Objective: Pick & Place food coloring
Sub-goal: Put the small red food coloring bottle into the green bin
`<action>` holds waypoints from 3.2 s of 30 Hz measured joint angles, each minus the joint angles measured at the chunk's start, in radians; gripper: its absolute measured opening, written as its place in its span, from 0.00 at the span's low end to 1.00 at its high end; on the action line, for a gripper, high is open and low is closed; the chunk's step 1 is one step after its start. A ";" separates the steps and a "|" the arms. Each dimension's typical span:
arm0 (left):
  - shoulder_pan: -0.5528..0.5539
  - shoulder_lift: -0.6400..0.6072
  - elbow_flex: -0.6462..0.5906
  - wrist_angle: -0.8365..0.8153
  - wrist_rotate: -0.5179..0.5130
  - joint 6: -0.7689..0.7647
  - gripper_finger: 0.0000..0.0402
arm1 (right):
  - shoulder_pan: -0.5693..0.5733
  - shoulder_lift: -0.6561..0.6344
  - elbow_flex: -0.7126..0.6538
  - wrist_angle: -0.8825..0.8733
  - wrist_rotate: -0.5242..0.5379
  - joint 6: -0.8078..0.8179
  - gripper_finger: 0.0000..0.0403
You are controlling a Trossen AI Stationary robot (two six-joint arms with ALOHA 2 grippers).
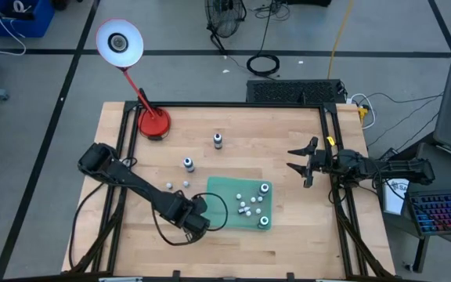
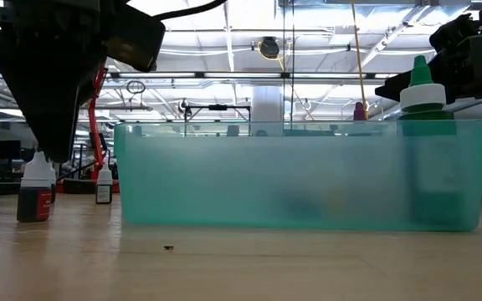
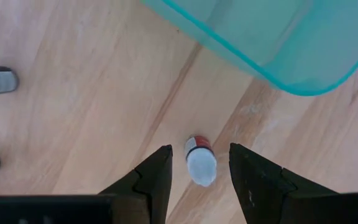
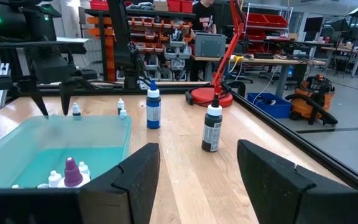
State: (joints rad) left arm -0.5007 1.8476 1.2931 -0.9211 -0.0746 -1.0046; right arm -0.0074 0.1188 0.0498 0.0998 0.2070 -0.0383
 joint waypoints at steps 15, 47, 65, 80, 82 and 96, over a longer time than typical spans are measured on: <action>0.000 0.064 0.000 0.008 0.047 0.017 0.40 | 0.000 0.000 0.000 0.000 0.000 0.000 0.51; -0.005 0.064 0.000 0.007 0.025 0.013 0.40 | 0.000 0.000 0.000 0.000 0.000 0.000 0.50; -0.005 0.064 0.000 0.006 0.030 0.015 0.22 | 0.000 0.000 0.000 0.000 0.000 0.000 0.51; -0.006 0.065 0.052 -0.003 0.048 0.112 0.16 | 0.000 0.000 0.000 0.000 0.000 0.000 0.50; -0.010 0.065 0.095 -0.050 0.042 0.130 0.16 | 0.000 0.000 0.000 0.000 0.000 0.000 0.50; 0.041 0.063 0.528 -0.362 -0.123 0.275 0.16 | 0.000 0.000 0.000 0.000 0.000 0.000 0.50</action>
State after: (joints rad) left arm -0.4602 1.9102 1.8208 -1.2829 -0.1979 -0.7298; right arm -0.0077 0.1190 0.0502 0.0996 0.2073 -0.0383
